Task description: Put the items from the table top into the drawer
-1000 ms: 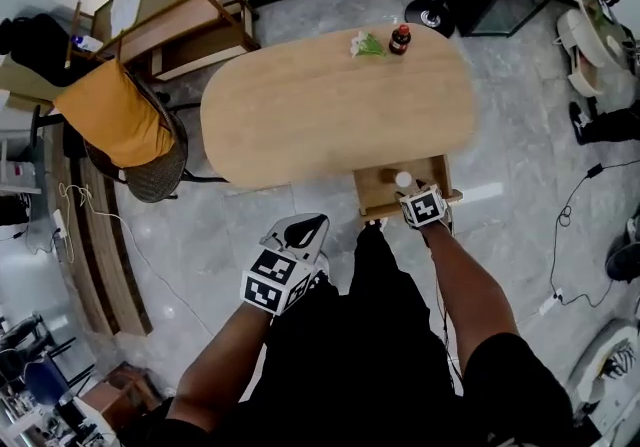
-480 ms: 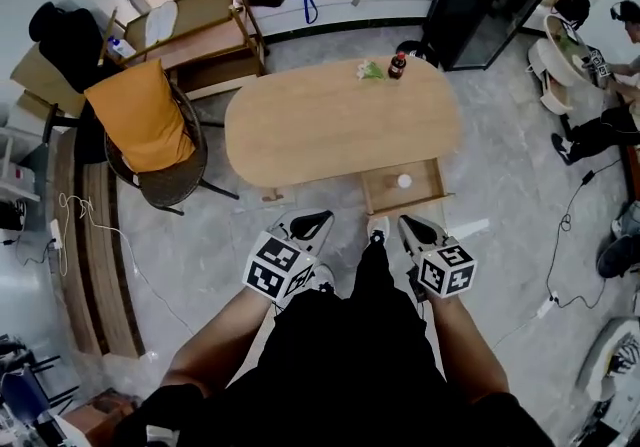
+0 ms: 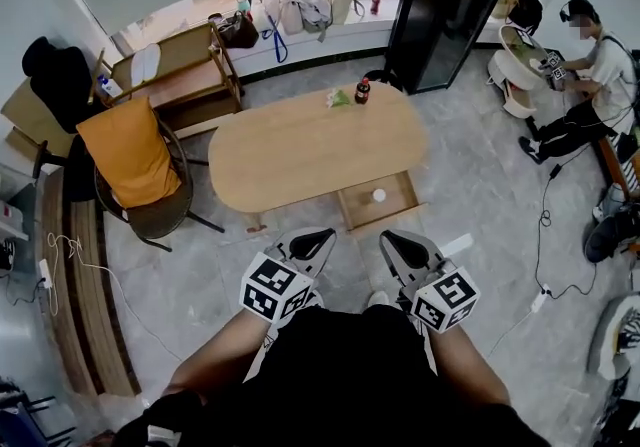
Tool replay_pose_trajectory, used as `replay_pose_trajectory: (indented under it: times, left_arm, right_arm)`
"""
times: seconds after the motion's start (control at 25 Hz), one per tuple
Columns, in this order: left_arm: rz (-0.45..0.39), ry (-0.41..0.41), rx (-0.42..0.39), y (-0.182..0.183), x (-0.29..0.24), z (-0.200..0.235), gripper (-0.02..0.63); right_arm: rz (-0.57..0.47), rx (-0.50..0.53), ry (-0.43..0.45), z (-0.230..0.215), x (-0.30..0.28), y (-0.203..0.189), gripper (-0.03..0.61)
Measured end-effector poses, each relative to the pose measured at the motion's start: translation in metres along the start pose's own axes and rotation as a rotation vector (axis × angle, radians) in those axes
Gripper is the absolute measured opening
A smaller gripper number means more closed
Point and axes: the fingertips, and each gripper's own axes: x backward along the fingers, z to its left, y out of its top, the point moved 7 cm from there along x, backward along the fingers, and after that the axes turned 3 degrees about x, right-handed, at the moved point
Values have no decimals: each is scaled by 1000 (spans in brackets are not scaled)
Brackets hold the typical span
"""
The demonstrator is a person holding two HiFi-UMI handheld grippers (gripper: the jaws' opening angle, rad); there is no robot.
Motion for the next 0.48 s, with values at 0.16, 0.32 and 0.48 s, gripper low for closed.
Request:
replay_pose_trajectory:
  times: [0.16, 0.32, 0.48]
  left_arm:
    - [-21, 24, -9, 6, -3, -26, 2]
    - [-65, 63, 22, 12, -10, -51, 2]
    - [-93, 77, 24, 13, -23, -85, 2]
  right_arm:
    - [-42, -30, 35, -6, 31, 14, 3]
    - [12, 50, 60, -16, 61, 13, 2]
    - [36, 49, 43, -33, 96, 1, 2]
